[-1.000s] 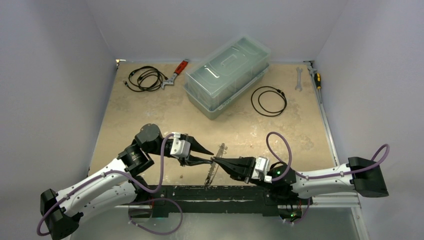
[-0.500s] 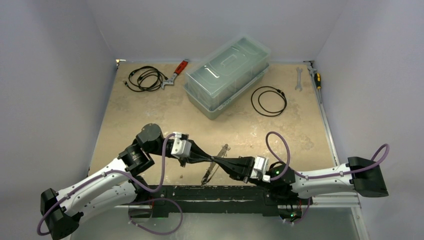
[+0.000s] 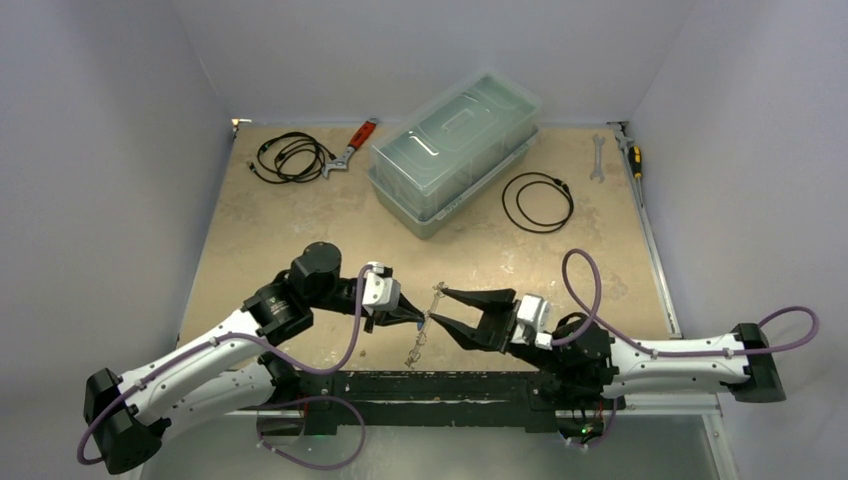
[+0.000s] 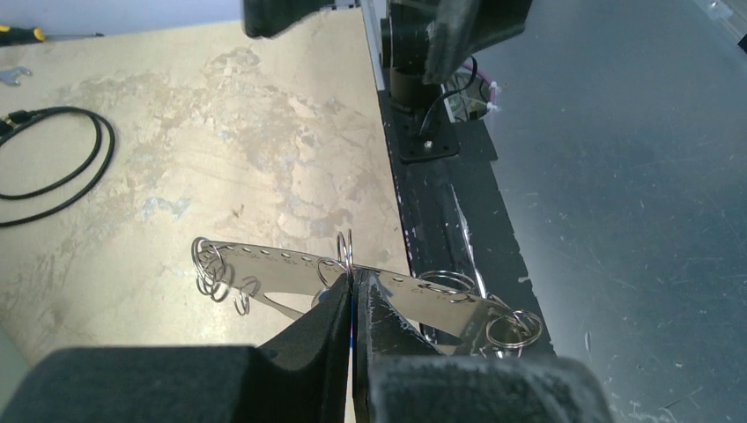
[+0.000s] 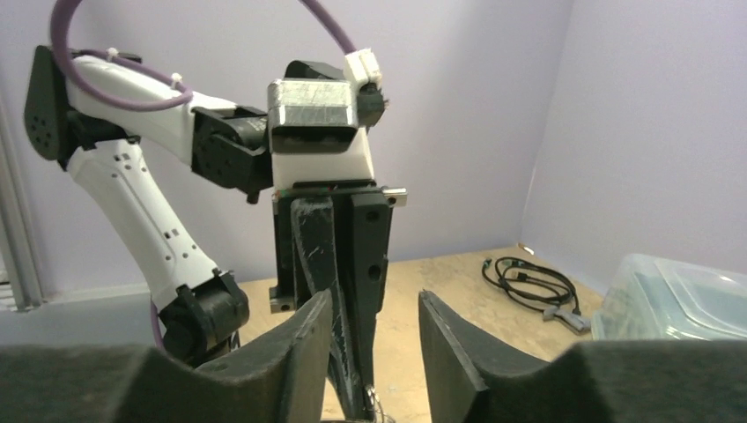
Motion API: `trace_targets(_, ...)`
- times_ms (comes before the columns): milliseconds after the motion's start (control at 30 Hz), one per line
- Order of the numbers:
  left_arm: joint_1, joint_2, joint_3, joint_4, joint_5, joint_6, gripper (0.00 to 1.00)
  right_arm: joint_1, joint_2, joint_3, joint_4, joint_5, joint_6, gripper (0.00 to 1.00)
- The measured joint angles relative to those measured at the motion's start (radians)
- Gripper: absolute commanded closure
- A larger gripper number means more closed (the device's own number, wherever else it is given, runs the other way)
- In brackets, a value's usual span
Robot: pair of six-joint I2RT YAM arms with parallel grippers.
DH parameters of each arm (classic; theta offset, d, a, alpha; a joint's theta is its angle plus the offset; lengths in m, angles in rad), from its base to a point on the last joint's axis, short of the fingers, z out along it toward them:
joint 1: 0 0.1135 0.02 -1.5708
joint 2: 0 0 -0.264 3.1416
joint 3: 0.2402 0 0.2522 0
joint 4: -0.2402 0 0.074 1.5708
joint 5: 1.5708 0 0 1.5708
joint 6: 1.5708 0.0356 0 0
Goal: Put the keys on the keyring
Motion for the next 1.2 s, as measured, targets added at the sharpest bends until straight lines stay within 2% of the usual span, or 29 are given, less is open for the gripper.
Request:
trace_targets(167,0.000,0.010,0.009,-0.042,-0.022,0.029,1.00,0.000,0.021,0.140,-0.289,0.017,0.001,0.44)
trace_targets(300,0.000,0.024,0.029,-0.079,-0.042,0.051,1.00,0.000,0.093,0.245,-0.493,0.019,0.000,0.46)
trace_targets(533,0.000,0.066,0.062,-0.177,-0.095,0.090,1.00,0.000,0.261,0.322,-0.692,0.016,-0.005,0.53)
trace_targets(900,0.000,0.063,0.075,-0.273,-0.146,0.123,1.00,0.000,0.262,0.316,-0.728,0.048,-0.017,0.61)
trace_targets(1200,0.000,0.060,0.077,-0.295,-0.128,0.131,1.00,0.000,0.320,0.316,-0.731,0.109,-0.026,0.60)
